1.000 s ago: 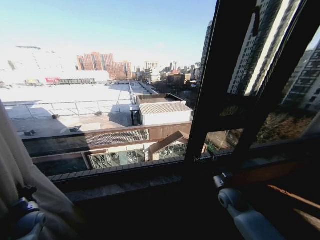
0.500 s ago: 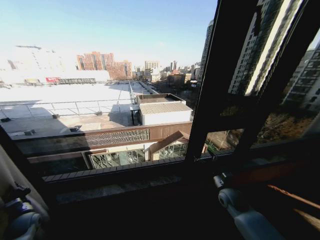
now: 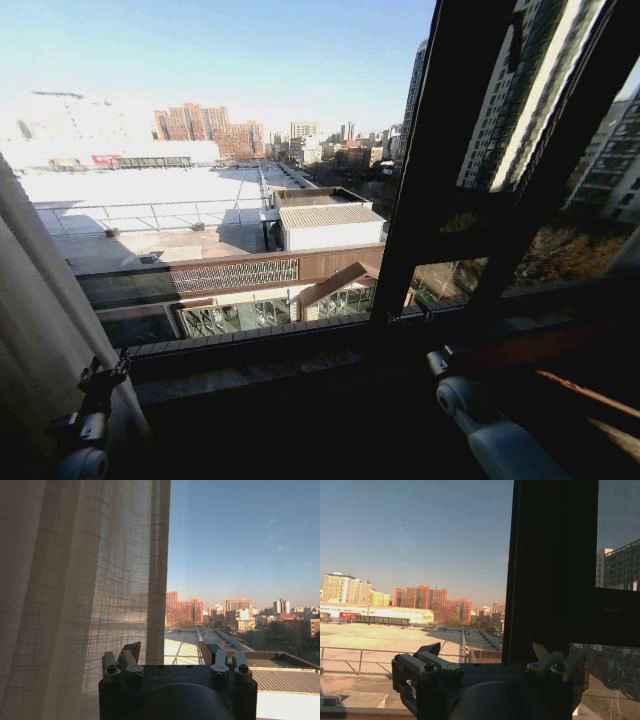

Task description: Open the curtains by pulling them apart, changing their state from closed to fully open.

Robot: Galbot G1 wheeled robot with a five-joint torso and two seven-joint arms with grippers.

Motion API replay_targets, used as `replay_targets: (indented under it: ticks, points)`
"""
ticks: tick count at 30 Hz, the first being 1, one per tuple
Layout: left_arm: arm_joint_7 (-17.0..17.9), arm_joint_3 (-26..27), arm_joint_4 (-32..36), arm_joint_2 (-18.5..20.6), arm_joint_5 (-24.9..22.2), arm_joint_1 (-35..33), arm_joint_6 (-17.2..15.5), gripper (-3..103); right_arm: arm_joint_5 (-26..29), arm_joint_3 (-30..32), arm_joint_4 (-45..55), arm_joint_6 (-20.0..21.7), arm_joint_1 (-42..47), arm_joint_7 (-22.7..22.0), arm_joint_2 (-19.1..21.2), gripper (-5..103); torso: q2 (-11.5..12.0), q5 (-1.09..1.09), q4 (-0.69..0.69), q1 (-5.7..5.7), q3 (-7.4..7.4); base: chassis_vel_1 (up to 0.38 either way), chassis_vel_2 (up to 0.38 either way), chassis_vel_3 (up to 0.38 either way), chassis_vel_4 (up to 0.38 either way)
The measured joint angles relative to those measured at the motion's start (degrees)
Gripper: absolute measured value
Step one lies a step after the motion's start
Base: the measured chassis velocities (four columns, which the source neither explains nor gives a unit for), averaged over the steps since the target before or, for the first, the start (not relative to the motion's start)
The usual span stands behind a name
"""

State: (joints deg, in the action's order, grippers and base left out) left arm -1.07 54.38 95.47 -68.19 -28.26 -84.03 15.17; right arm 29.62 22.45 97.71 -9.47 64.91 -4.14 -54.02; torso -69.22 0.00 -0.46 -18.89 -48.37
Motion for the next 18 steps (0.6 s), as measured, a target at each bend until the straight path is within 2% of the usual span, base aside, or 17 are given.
replay_targets:
  ticks: [4, 5, 9, 13, 18]
  points:
    - [-0.56, 0.94, 2.85, -2.96, 2.97, -3.37, 0.59, 87, 0.0, 0.0, 0.0, 0.0, 0.0, 0.0, 0.0, 100, 0.0, 0.01, 0.0, 0.0, 0.0, 0.0, 0.0, 0.0, 0.0]
    - [-0.56, 0.94, 2.85, -2.96, 2.97, -3.37, 0.59, 87, 0.0, 0.0, 0.0, 0.0, 0.0, 0.0, 0.0, 100, 0.0, 0.01, 0.0, 0.0, 0.0, 0.0, 0.0, 0.0, 0.0]
    - [-0.61, 0.85, 4.49, -4.59, 4.68, -5.96, 2.64, 99, 0.0, 0.0, 0.0, 0.0, 0.0, 0.0, 0.0, 100, 0.0, 0.0, 0.01, 0.0, 0.0, 0.0, 0.0, 0.0, 0.0]
    - [-0.62, 0.16, 5.73, -5.11, 5.45, -6.76, 3.9, 100, 0.0, 0.0, 0.0, 0.0, 0.0, 0.0, 0.0, 100, 0.0, 0.0, 0.01, 0.0, 0.0, 0.0, 0.0, 0.0, 0.0]
    - [-0.45, -0.21, 7.6, -5.08, 5.27, -6.97, 3.75, 100, 0.0, 0.0, 0.0, 0.0, 0.0, 0.0, 0.0, 100, 0.0, 0.01, -0.01, 0.0, 0.0, 0.0, 0.0, 0.0, 0.0]
